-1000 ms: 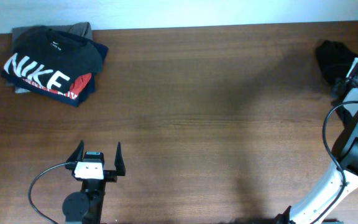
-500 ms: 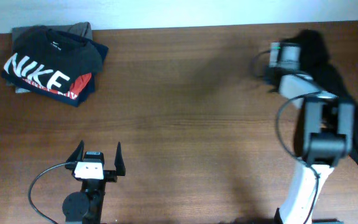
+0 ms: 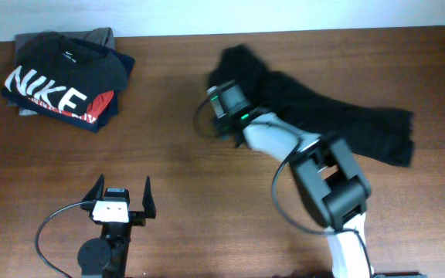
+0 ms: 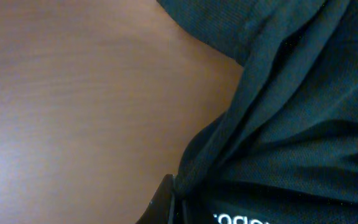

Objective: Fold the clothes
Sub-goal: 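Drag the black garment with the right gripper to the table center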

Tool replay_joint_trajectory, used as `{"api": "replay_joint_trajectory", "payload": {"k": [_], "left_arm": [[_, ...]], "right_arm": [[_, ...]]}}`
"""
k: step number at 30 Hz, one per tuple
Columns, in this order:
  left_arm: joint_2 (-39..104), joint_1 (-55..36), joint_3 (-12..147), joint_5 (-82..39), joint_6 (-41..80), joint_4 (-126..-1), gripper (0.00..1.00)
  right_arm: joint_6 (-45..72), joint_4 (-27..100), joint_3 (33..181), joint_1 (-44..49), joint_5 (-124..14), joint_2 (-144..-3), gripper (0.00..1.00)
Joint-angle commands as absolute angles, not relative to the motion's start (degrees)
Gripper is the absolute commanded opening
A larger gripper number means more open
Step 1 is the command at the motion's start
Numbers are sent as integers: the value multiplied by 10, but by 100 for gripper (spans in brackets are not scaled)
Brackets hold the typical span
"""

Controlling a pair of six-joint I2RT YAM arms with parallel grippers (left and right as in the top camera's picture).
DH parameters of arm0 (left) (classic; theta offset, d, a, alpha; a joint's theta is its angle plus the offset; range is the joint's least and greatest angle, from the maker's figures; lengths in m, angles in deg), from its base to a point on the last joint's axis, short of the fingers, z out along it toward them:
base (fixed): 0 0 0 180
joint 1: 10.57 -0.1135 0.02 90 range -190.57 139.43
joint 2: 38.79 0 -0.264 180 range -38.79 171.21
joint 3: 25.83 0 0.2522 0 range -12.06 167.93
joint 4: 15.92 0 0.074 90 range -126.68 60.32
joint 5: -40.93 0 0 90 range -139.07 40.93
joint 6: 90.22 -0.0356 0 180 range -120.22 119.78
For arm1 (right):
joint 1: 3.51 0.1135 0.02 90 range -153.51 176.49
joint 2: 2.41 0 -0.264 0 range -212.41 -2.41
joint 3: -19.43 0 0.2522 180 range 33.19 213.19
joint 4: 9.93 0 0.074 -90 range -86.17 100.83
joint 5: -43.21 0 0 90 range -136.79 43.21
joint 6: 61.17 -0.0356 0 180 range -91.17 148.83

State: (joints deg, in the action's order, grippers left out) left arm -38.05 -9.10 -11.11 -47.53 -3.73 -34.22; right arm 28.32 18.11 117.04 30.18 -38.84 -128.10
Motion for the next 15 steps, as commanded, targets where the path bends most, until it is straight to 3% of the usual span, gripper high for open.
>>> {"api": "replay_joint_trajectory", "payload": {"k": [1,15], "left_arm": [[-384,-94,-116,-467,-46,-342,99],[-384,-94,-116,-467,-46,-342,99]], "right_arm": [[256,196,1178,365,-397,-1249,4],[182,285,1178,419,-371,-1083,5]]}}
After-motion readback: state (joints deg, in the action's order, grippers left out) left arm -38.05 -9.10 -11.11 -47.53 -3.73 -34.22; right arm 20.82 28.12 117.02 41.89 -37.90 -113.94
